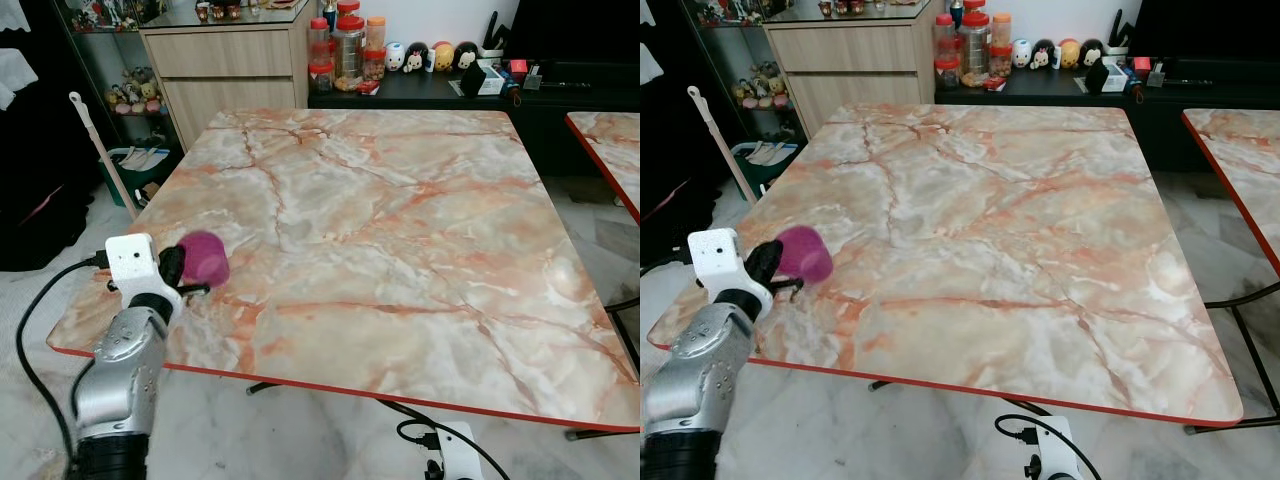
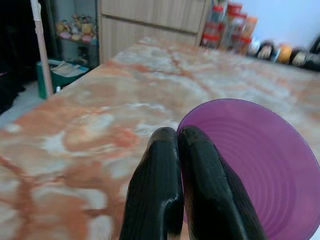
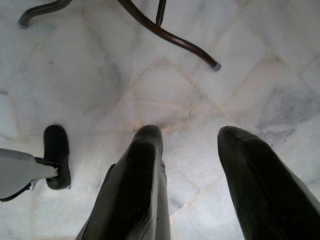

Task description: Setting the table

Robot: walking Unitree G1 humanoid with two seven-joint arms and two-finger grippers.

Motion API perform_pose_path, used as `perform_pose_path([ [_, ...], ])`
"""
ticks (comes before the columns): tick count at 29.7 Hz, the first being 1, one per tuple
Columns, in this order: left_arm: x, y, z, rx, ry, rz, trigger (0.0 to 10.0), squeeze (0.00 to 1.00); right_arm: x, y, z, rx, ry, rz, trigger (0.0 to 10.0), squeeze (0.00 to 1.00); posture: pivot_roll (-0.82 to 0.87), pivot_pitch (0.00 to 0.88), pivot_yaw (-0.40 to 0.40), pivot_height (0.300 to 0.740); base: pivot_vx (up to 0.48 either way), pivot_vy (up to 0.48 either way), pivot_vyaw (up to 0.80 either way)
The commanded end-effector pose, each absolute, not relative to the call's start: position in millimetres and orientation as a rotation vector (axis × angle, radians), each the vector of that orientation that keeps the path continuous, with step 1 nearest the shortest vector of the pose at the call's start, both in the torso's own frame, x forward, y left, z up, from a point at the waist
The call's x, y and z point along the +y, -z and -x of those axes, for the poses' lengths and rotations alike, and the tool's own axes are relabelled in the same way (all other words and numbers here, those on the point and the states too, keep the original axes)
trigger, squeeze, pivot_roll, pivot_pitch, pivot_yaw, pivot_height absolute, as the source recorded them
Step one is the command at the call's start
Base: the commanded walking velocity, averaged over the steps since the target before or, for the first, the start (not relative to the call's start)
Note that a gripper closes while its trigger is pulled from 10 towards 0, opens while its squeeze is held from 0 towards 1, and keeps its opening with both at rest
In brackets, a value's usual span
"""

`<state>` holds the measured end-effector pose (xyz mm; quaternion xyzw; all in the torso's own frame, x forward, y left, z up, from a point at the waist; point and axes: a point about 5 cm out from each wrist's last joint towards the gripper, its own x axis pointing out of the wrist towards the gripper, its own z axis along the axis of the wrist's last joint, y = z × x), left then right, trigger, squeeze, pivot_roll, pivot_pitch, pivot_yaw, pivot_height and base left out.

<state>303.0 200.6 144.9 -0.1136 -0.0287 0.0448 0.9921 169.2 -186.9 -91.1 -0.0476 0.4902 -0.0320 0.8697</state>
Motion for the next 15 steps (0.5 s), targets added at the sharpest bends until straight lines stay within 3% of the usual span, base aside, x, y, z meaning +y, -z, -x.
perform_pose_path([
  [1, 201, -145, -303, -0.097, -0.120, 0.235, 10.0, 0.00, -185, 90, -172, 1.016, 0.066, 0.086, 10.0, 0.00, 0.05, 0.005, 0.034, 0.732, 0.000, 0.000, 0.00],
  [4, 191, -146, -303, -0.153, -0.141, 0.243, 10.0, 0.00, -187, 90, -171, 1.026, 0.068, 0.095, 10.0, 0.00, 0.04, 0.002, 0.030, 0.732, 0.000, -0.107, 0.00],
  [15, 193, -155, -309, -0.215, -0.170, 0.212, 10.0, 0.00, -189, 93, -165, 1.047, 0.057, 0.107, 10.0, 0.00, 0.04, 0.006, 0.018, 0.732, 0.000, -0.480, 0.00],
])
